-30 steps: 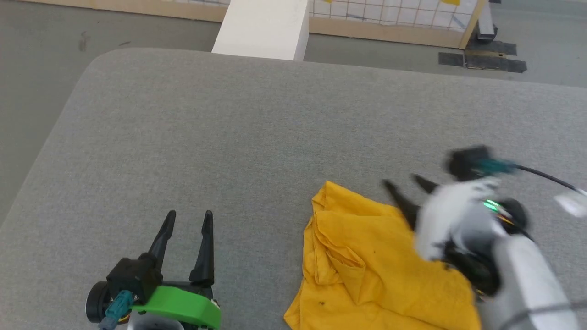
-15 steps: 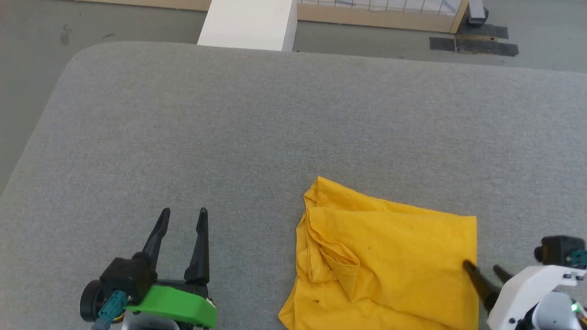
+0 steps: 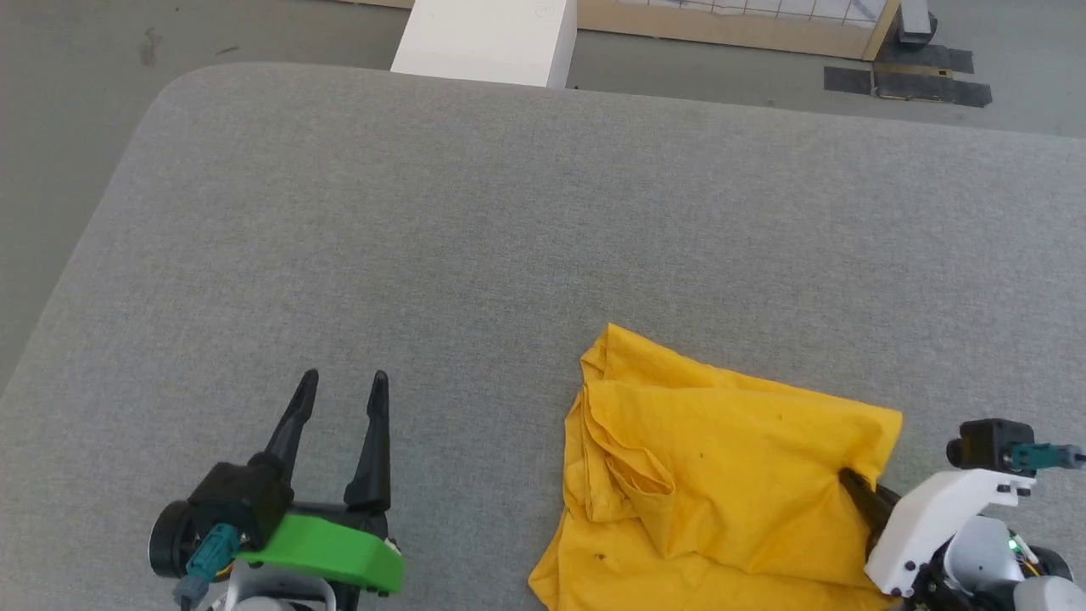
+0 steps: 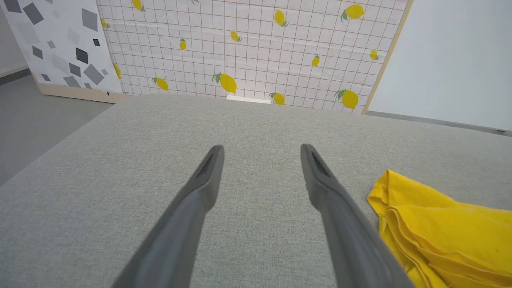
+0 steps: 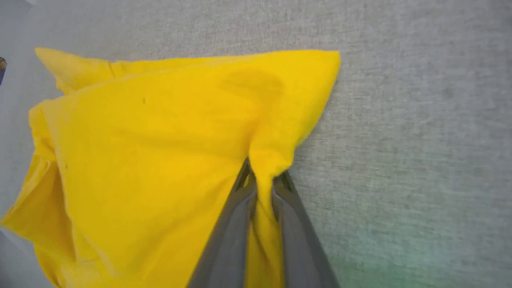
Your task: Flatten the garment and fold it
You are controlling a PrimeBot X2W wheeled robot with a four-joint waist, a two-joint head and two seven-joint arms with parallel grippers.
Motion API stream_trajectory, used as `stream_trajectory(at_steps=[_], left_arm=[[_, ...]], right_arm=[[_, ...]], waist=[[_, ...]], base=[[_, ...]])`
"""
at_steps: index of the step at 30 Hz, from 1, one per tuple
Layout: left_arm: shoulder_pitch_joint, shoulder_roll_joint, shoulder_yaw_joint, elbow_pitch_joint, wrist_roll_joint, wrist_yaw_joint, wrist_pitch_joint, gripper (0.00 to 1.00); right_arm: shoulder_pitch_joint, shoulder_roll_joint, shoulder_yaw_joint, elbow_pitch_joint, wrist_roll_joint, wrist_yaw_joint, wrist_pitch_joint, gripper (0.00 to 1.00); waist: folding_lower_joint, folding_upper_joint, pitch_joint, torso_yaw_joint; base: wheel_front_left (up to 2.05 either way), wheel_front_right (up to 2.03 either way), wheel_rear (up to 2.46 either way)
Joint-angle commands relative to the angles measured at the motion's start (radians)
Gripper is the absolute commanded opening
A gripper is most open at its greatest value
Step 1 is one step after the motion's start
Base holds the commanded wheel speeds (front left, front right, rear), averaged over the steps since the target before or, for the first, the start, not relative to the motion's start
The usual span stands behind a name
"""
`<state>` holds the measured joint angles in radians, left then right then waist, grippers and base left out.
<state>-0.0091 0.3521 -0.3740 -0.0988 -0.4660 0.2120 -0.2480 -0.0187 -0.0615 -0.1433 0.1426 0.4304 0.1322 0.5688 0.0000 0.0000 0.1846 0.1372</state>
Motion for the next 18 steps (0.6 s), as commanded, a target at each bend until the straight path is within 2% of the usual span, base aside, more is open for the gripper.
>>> stream_trajectory(at_steps=[1,10,18], left_arm=[[-0.024,0.006,-0.003,0.001,0.007,-0.007,0.0,1.0],[-0.048,0.005,-0.015,-0.007,0.017,-0.002,0.007,1.0],[-0.078,0.015,-0.023,-0.029,0.035,0.007,0.026,1.0]], right_arm=[[-0.005,0.011,0.011,0.024,-0.011,-0.002,-0.005,0.0],[-0.098,0.005,-0.036,-0.046,-0.127,-0.002,0.012,0.0],[-0.223,-0.129,-0.042,-0.088,-0.185,-0.002,0.073,0.0]], waist=[[0.0,0.0,0.0,-0.004],[0.0,0.0,0.006,-0.072],[0.0,0.0,0.045,-0.15]], base=[[0.0,0.0,0.0],[0.0,0.0,0.0],[0.0,0.0,0.0]])
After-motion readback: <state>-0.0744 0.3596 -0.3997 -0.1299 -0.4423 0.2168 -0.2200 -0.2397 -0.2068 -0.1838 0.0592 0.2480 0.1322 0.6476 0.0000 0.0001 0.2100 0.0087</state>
